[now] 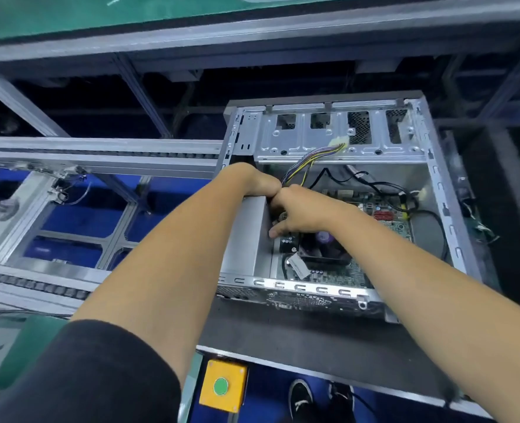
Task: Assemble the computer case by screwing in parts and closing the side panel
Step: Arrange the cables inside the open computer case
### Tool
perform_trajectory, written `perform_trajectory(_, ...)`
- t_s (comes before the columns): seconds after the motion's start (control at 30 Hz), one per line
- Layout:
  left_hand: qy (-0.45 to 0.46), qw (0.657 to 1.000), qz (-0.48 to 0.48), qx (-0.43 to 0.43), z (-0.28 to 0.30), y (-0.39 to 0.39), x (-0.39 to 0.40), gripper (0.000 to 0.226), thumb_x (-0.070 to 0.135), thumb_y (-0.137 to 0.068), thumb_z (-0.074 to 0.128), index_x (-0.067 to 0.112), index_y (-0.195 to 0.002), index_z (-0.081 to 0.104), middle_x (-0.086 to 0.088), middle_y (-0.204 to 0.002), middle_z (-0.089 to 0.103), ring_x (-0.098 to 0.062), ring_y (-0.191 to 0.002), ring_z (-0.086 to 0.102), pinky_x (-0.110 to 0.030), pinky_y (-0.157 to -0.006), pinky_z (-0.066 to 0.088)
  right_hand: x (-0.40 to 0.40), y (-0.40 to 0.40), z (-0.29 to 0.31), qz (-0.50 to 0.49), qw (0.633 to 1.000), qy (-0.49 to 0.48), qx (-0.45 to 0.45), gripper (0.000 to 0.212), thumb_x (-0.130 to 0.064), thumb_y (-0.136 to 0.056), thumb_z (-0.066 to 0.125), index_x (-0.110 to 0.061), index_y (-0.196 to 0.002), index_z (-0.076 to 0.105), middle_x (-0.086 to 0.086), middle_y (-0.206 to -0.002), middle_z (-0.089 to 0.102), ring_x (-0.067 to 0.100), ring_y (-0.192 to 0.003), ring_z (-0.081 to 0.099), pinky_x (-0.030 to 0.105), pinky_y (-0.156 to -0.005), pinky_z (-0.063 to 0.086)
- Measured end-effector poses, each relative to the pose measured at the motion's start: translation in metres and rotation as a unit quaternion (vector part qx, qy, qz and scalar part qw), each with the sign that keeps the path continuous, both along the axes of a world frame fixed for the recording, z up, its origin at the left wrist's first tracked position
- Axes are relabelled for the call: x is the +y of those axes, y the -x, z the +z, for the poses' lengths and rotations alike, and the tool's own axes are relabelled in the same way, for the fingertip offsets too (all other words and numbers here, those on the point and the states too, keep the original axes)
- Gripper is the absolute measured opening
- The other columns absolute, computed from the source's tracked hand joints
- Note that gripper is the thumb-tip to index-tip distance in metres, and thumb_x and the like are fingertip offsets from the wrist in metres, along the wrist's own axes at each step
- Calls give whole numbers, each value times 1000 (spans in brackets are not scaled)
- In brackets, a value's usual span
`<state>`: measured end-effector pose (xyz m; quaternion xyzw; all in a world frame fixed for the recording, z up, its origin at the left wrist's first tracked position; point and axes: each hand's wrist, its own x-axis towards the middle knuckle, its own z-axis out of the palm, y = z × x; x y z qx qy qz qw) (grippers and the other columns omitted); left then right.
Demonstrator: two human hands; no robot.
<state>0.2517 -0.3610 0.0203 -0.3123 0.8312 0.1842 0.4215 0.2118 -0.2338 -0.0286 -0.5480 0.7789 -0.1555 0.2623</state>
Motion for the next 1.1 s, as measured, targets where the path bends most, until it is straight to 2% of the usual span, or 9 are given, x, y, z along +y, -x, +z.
perform_trajectory(0.1,11,1000,-18,-13,-6,4,-2,34,33,-71,43,14,-97,54,-8,-97,56,-20,-75,53,-31,-69,42,-2,0,-3,-9,1000,-6,6,36,-30,-73,85,-25,-62,50,-1,-68,52,11,-64,47,29,-53,31)
perform_trajectory(0.2,15,999,-41,-12,-13,9,-3,25,33,-77,44,15,-87,58,-7,-91,57,-19,-71,52,-30,-63,38,-1,2,-8,-17,1000,-9,25,17,-24,-78,80,-12,-86,71,7,-83,61,22,-81,51,31,-66,41)
perform_trajectory(0.33,-3,999,-36,-9,-14,12,-5,20,33,-81,47,17,-85,57,-8,-93,55,-18,-75,52,-30,-59,36,0,3,-7,-26,999,7,33,18,-19,-85,72,-13,-102,76,10,-100,70,26,-102,55,31,-79,47)
perform_trajectory(0.57,-45,998,-39,23,-16,8,-2,17,18,-85,46,15,-79,62,-9,-94,62,-20,-74,56,-28,-67,44,3,0,1,-9,1000,2,12,4,-13,-84,66,-14,-81,67,0,-73,57,26,-95,55,35,-73,47)
perform_trajectory(0.67,-8,993,-34,112,-10,1,0,20,18,-86,44,15,-72,58,-5,-82,61,-18,-69,54,-27,-63,42,6,-2,12,-26,999,33,-4,12,-8,-82,62,-12,-71,66,8,-70,64,27,-79,57,35,-67,48)
perform_trajectory(0.77,77,960,-42,267,-1,-7,7,30,24,-87,44,14,-59,46,-5,-69,51,-23,-68,49,-29,-56,34,15,-6,27,-89,993,81,-14,29,-3,-81,58,-15,-55,50,6,-57,52,25,-60,48,33,-57,36)
perform_trajectory(0.83,126,918,-29,374,5,-18,15,33,23,-86,45,13,-55,40,-5,-63,46,-27,-66,45,-30,-50,28,23,-10,39,-113,989,97,18,34,-7,-83,57,-21,-55,45,2,-56,48,26,-62,47,33,-57,34)
perform_trajectory(0.93,182,853,-14,490,12,-33,24,28,22,-89,43,11,-64,46,-7,-67,53,-30,-70,48,-33,-52,32,42,-8,56,-187,967,154,77,19,-10,-88,54,-16,-71,60,-1,-63,51,26,-66,48,33,-60,36)
perform_trajectory(1.1,185,819,-57,540,11,-41,36,17,12,-86,48,6,-96,60,-9,-96,63,-28,-88,56,-37,-72,46,69,-5,63,-263,943,121,163,14,-9,-96,49,-6,-103,60,10,-102,60,28,-96,55,37,-75,46)
